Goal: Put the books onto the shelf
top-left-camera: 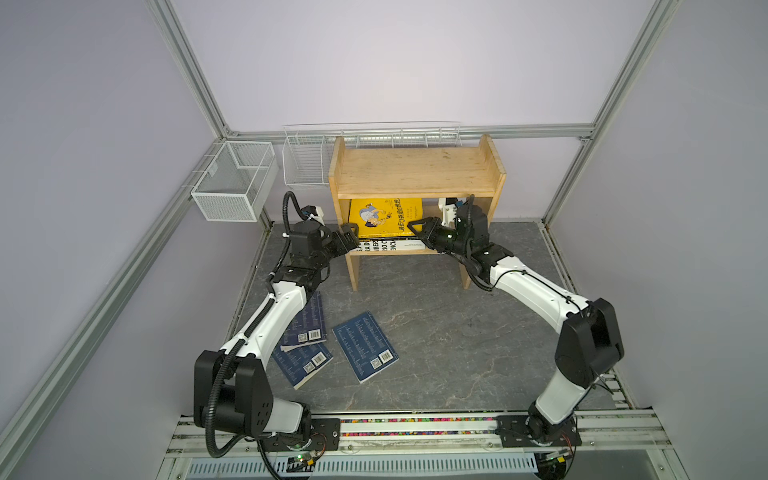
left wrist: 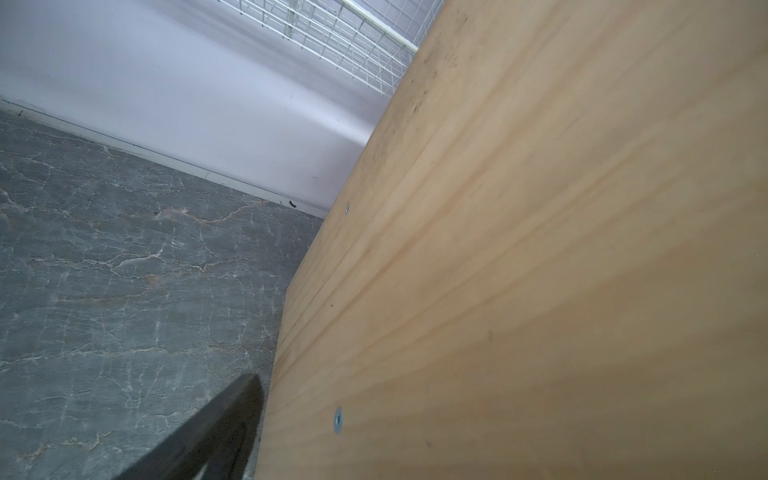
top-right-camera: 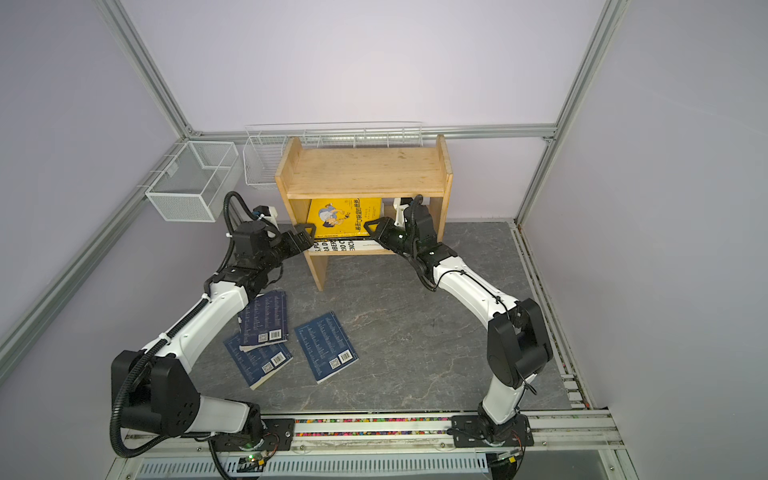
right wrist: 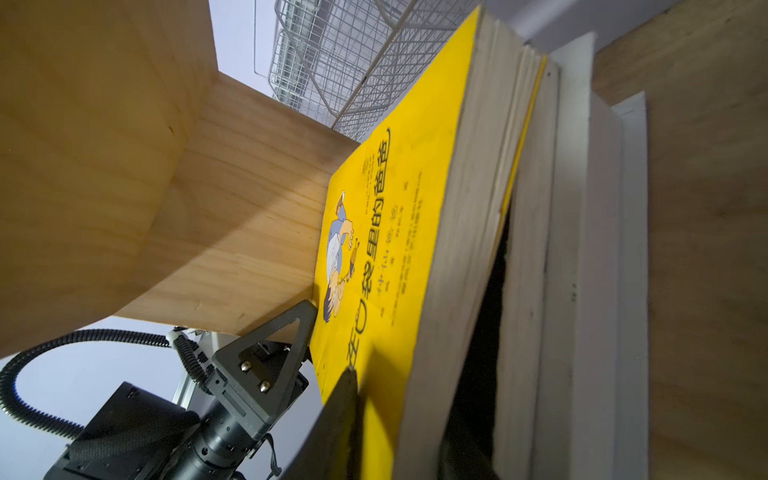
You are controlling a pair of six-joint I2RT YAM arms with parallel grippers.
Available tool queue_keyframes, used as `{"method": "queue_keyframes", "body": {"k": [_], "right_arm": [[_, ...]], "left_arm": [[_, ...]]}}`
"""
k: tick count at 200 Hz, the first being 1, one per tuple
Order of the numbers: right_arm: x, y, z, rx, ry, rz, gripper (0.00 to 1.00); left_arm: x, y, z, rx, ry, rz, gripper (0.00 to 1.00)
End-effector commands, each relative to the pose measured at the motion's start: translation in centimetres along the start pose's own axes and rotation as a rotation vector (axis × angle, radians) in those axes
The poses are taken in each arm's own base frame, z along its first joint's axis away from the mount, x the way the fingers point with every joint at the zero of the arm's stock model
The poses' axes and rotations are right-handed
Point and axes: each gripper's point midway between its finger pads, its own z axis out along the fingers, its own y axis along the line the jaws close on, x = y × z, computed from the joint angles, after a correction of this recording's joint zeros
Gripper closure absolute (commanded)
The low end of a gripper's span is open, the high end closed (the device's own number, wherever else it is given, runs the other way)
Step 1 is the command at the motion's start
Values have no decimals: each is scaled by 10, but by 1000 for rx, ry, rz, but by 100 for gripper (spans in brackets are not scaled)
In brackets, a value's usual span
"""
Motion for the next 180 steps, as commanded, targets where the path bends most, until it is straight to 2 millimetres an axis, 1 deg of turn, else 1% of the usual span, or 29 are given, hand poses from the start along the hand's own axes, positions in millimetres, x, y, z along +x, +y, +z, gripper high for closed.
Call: {"method": "queue_keyframes", "body": {"k": [1,18,37,68,79,107,131,154,180], "right_arm": [[-16,9,-8,35,-61,-82,64],[-21,8,-12,72,-79,-108,60],[-28,7,-22,116,-111,-145,55],[-39,8,-39,189,-163,-231,50],[-40,7,-43,202,-175,-267,49],[-39,16,-44,158,-171,-338,50],[-32,32,-42,92,-148,-402,54],[-29,32,-40,101,-138,-422,58],[-27,23,-34,128,-123,-414,59]], "left_arm": [[15,18,6,-67,43,-15,1],[14,18,5,-68,39,-17,1],[14,17,7,-63,41,-22,1],[12,13,8,-45,38,-33,1],[11,11,9,-33,36,-36,1],[9,5,9,-3,41,-32,2],[6,2,7,7,30,-31,2],[4,0,5,12,24,-32,2],[2,-2,3,18,20,-35,2]]}}
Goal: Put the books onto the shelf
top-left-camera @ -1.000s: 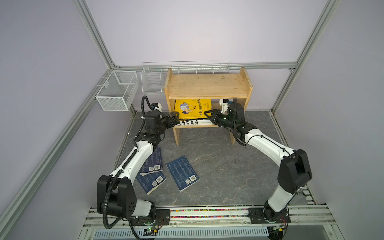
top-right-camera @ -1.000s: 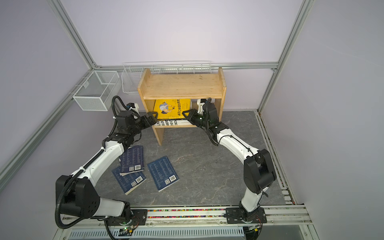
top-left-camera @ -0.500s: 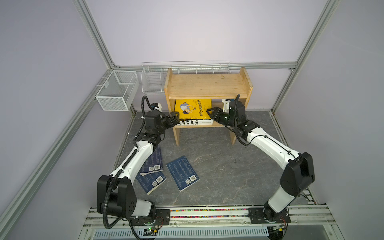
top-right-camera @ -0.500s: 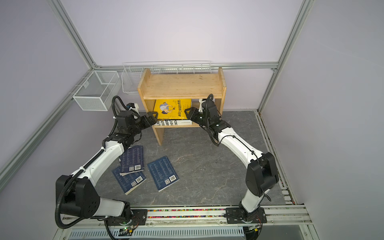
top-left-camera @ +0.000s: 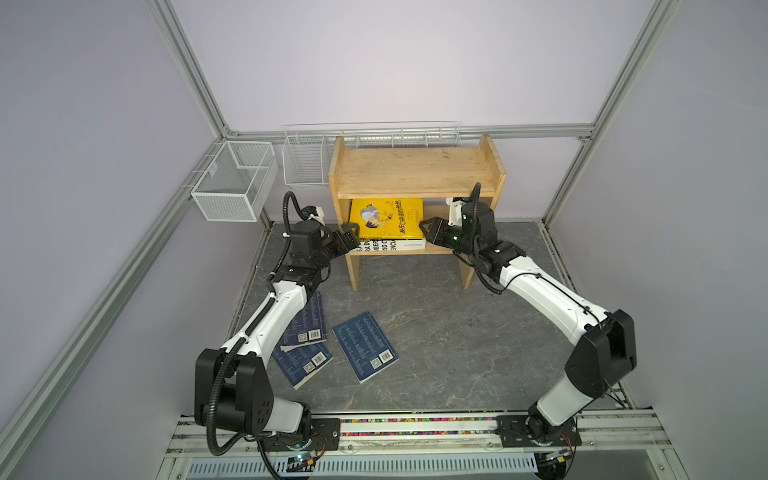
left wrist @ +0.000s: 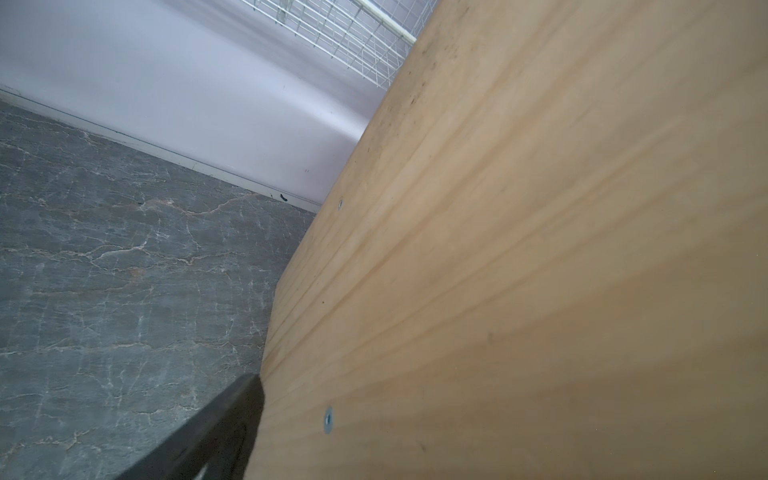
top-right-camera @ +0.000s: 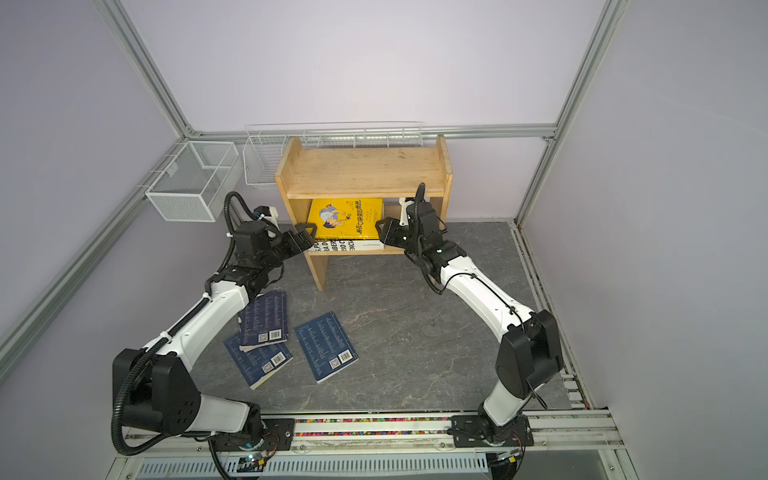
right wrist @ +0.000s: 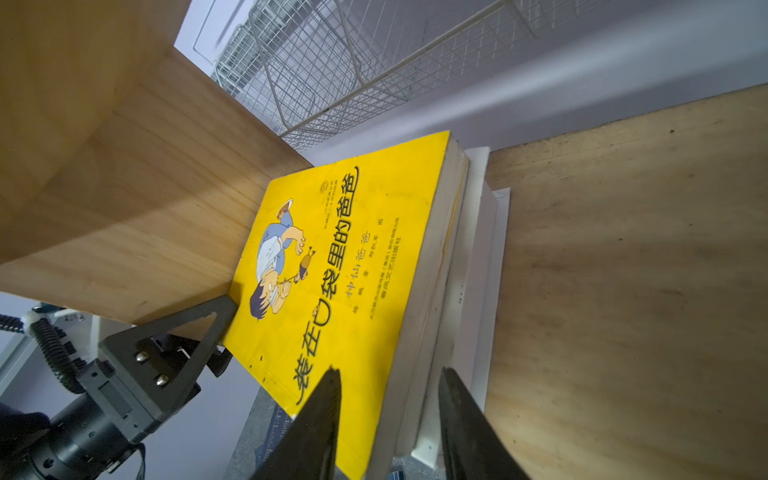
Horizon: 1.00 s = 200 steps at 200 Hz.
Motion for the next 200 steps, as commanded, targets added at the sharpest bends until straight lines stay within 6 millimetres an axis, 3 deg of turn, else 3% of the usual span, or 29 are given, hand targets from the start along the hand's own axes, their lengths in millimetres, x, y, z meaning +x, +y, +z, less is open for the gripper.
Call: {"method": "queue_keyframes", "body": {"k": [1,88,172,200], "right_arm": [[-20,28,-10,-73,-70,-89,59],[-14,40,8,-101,-45,-104,77],[-15,50,13,-113,-52,-136,79],[-11,45,16,-87,-43,-129,78]], "left_arm": [[-1,1,1,-4,6,-6,2],[-2,-1,-3,5,-4,-4,2],[-1,-2,-5,13,-2,-5,1],[-4,-3,-6,16,-10,-4,1]]}}
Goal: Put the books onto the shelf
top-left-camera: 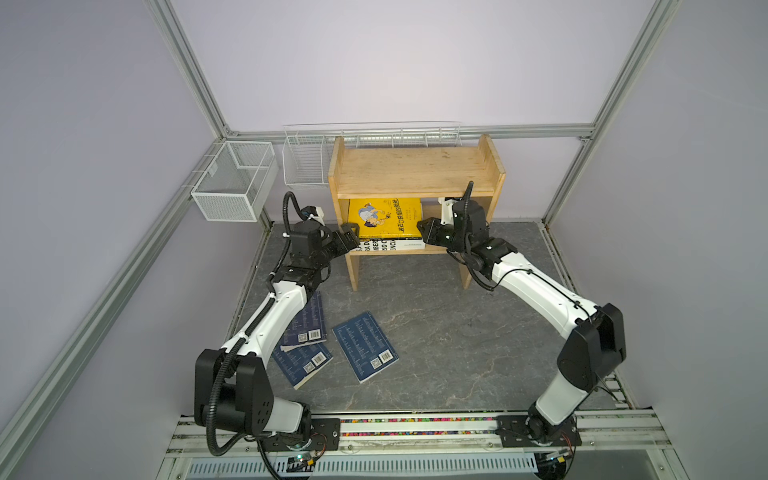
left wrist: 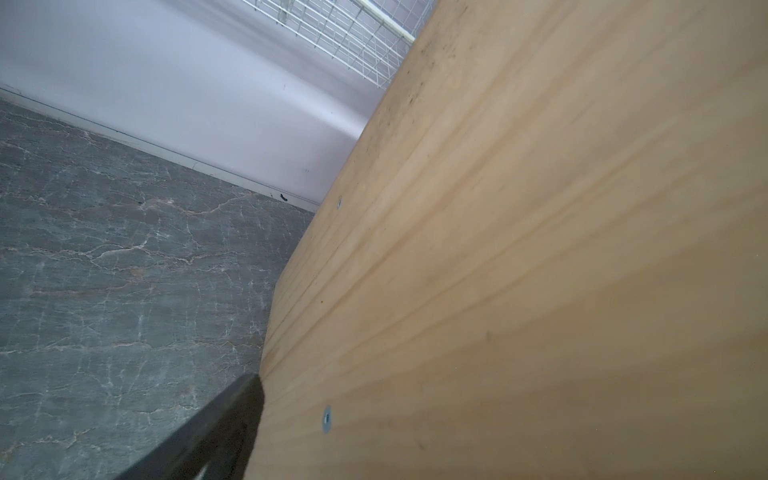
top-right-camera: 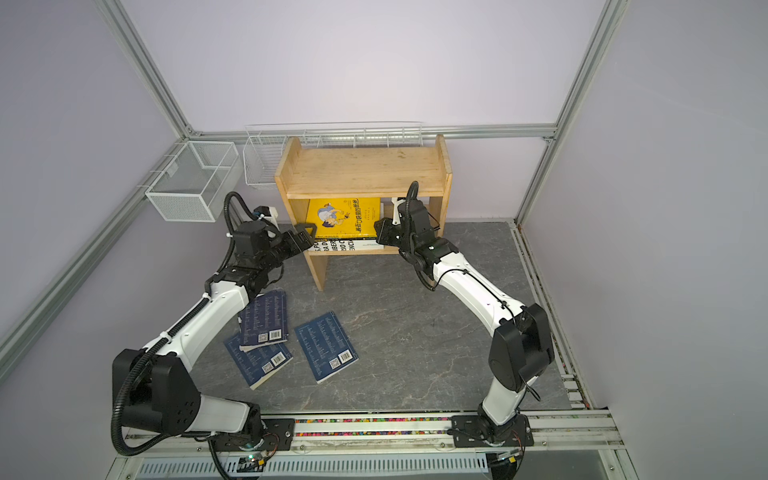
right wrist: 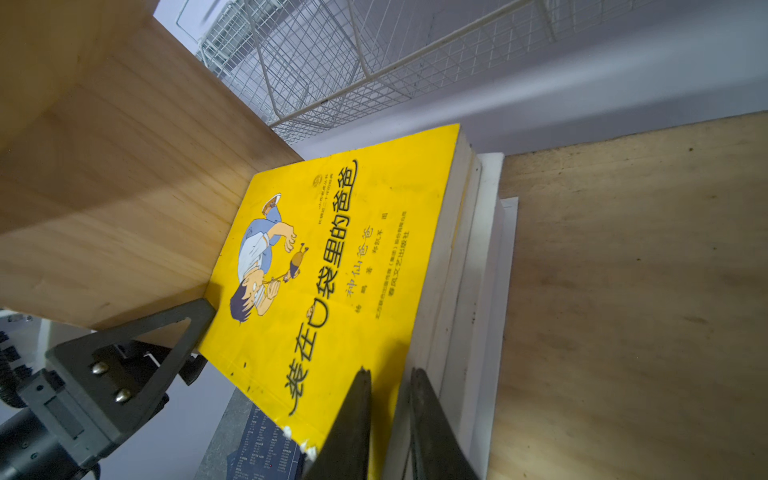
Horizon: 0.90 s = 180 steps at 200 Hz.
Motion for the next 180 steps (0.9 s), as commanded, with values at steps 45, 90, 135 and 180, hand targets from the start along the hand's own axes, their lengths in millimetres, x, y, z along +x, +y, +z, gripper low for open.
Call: {"method": "queue_keyframes", "body": {"k": [45,90,135,180], "right_arm": [[-22,26,-11,-26,-88,-84,58],[-52,31,-37,31,-163,-179,41],[-34,52,-53,-116,-129,-115,33],[16,64,-82,-192,-30,-125,29]], "left_arm": [[-21,-24,-24,90,-64,20,0],[-42,-61,-71,230,-154,57,1],[-23,-74,-106,302,-102,78,1],[42,-31,-140,159,53,-23,1]]}}
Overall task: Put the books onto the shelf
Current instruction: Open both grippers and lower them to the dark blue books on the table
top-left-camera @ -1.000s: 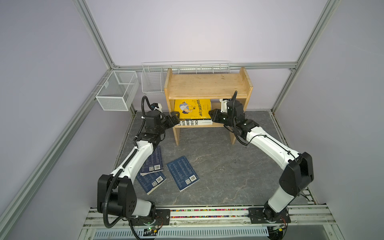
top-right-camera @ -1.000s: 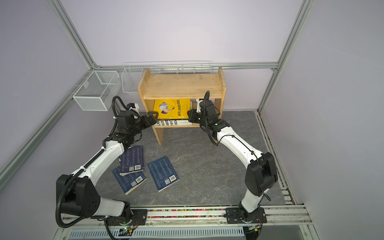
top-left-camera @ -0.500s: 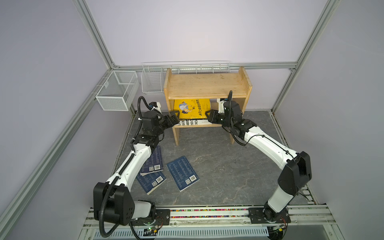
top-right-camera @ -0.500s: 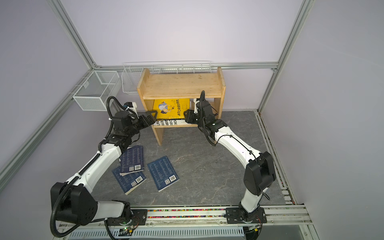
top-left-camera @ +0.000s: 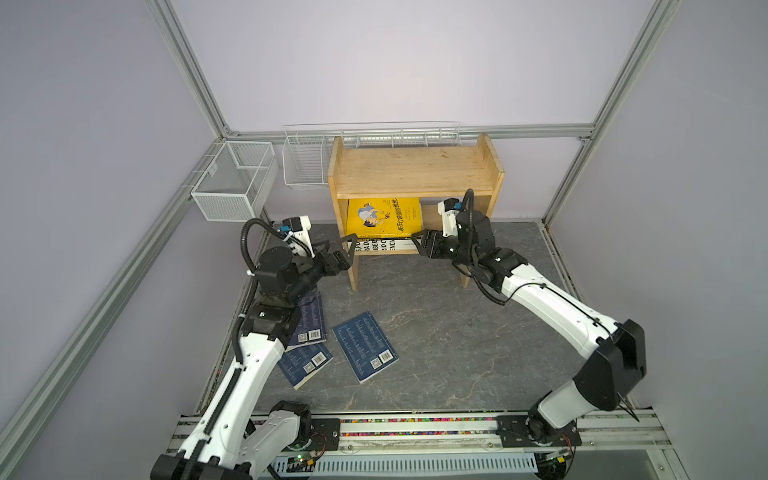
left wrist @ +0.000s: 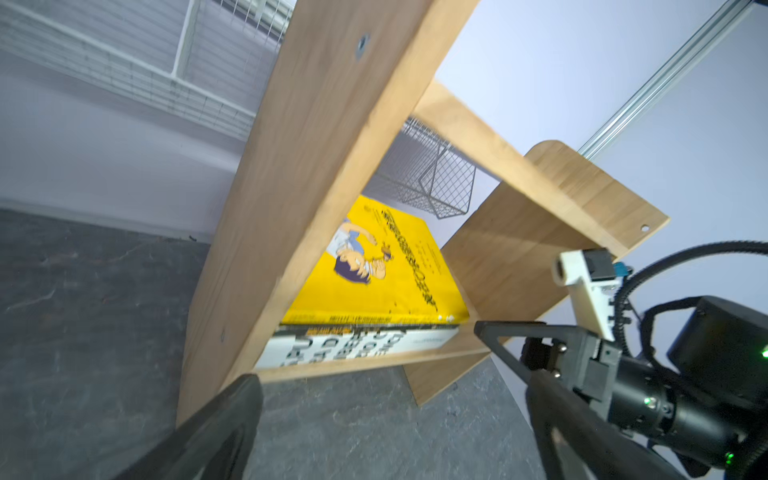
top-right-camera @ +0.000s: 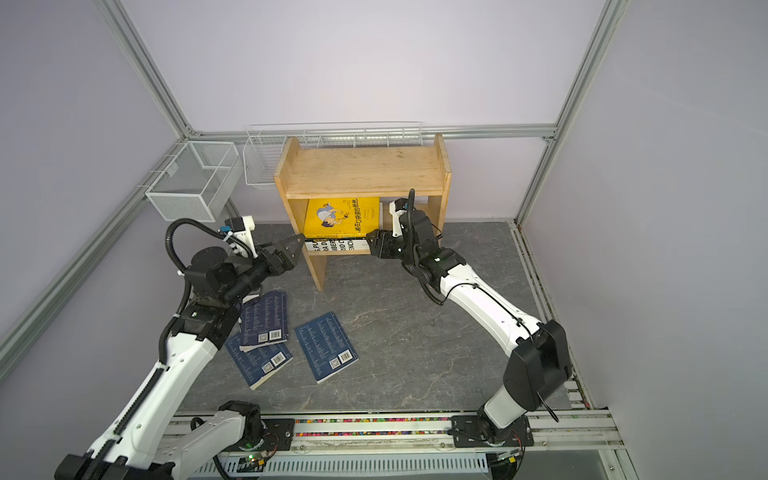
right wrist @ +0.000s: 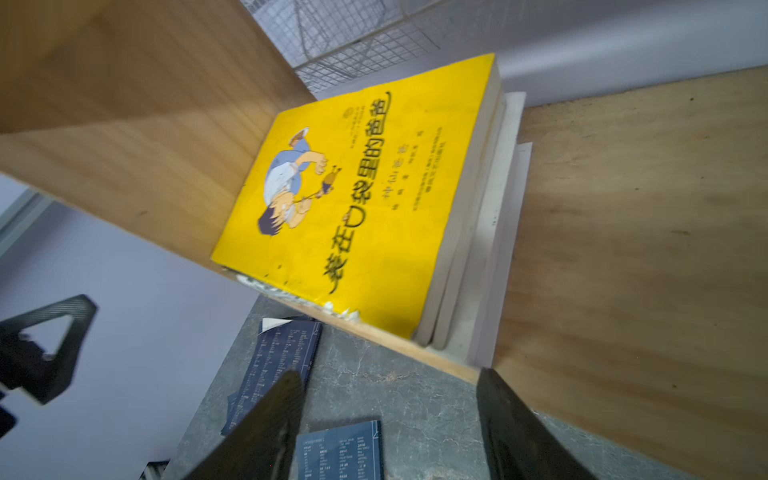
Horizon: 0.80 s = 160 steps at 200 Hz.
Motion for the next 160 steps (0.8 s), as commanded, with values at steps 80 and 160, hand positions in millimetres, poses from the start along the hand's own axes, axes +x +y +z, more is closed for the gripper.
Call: {"method": "queue_keyframes", "body": {"k": [80,160], "right_arm": [[174,33,-21,-142,363,-57,14],[281,13,25,-118,671,110,16]], "left_arm": [[204,100,-92,-380,363,-478,2],[268,128,-101,-473,399,-614,3]]}}
